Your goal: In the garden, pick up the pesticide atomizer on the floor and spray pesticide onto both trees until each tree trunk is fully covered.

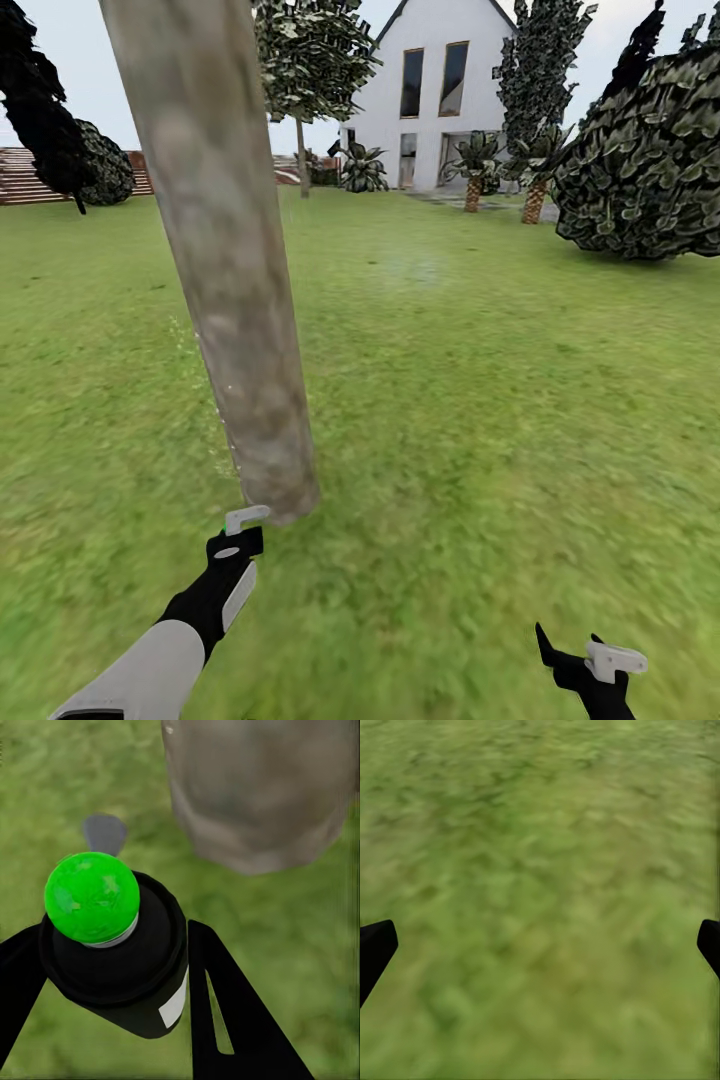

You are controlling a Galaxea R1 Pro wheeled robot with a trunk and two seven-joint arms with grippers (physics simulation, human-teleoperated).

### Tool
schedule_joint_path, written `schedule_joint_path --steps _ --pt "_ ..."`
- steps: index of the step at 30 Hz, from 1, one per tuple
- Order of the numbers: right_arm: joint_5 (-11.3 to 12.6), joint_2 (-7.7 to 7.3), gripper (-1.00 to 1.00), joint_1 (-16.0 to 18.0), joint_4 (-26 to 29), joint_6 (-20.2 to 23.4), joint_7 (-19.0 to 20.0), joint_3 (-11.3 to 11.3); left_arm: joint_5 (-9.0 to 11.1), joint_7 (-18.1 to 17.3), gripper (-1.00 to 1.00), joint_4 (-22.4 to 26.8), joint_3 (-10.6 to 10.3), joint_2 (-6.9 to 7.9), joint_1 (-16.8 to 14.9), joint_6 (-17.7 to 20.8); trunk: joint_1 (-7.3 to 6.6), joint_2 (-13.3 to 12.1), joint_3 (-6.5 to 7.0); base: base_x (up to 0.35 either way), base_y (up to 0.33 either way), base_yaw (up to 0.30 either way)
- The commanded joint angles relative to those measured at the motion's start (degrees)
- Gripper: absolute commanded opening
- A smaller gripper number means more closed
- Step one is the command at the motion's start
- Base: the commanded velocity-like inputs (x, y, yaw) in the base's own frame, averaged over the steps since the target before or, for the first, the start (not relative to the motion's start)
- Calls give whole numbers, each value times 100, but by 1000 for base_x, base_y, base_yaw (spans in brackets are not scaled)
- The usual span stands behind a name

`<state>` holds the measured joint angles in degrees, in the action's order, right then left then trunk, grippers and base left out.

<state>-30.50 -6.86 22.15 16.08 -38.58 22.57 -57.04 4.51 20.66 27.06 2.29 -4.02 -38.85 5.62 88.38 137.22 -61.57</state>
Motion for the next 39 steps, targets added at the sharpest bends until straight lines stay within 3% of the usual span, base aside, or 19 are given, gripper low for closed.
schedule_joint_path --steps 1,21,22,24,26,28,29,31,32,33,36,39 --pt "0 0 100 0 0 0 -3 0 -3 0 -100 1 -1 0 0 0 0 0 0 0 -275 223" --pt "9 -11 100 0 21 0 -7 -9 -19 -83 -100 -16 -72 -48 -53 69 0 0 0 -17 -205 236" --pt "9 -15 100 0 21 0 -7 -9 -18 -129 -100 -12 -170 -81 -78 85 0 0 0 0 -2 2" --pt "2 -11 100 0 12 0 -7 -8 -7 -160 -100 -1 -680 -234 -228 113 0 0 0 0 0 0" --pt "0 -9 100 0 3 0 -7 -3 9 -386 -100 0 -814 -258 -572 237 0 0 0 0 0 0" --pt "0 -9 100 0 2 0 -7 -7 -19 -951 -100 49 -820 -182 -738 778 0 0 0 0 0 0" --pt "0 -9 100 0 1 0 -7 -8 -28 -1021 -100 170 -815 -100 -751 892 0 0 0 0 0 0" --pt "0 -9 100 0 0 0 -7 -9 28 -1079 -100 433 -725 317 -769 1014 0 0 0 0 0 -153" --pt "0 -9 100 0 0 0 -7 -9 17 -1058 -100 524 -711 325 -766 1024 0 0 0 0 0 -257" --pt "0 -9 100 0 2 0 -7 -9 8 -1024 -100 588 -709 276 -760 1030 0 0 0 0 0 -155" --pt "0 -9 100 0 0 0 -7 -9 -17 -760 -100 672 -744 -113 -740 1060 0 0 0 -209 0 -33" --pt "0 -9 100 0 0 0 -7 -9 -38 -710 -100 697 -747 -177 -769 1063 0 0 0 -94 0 -2"
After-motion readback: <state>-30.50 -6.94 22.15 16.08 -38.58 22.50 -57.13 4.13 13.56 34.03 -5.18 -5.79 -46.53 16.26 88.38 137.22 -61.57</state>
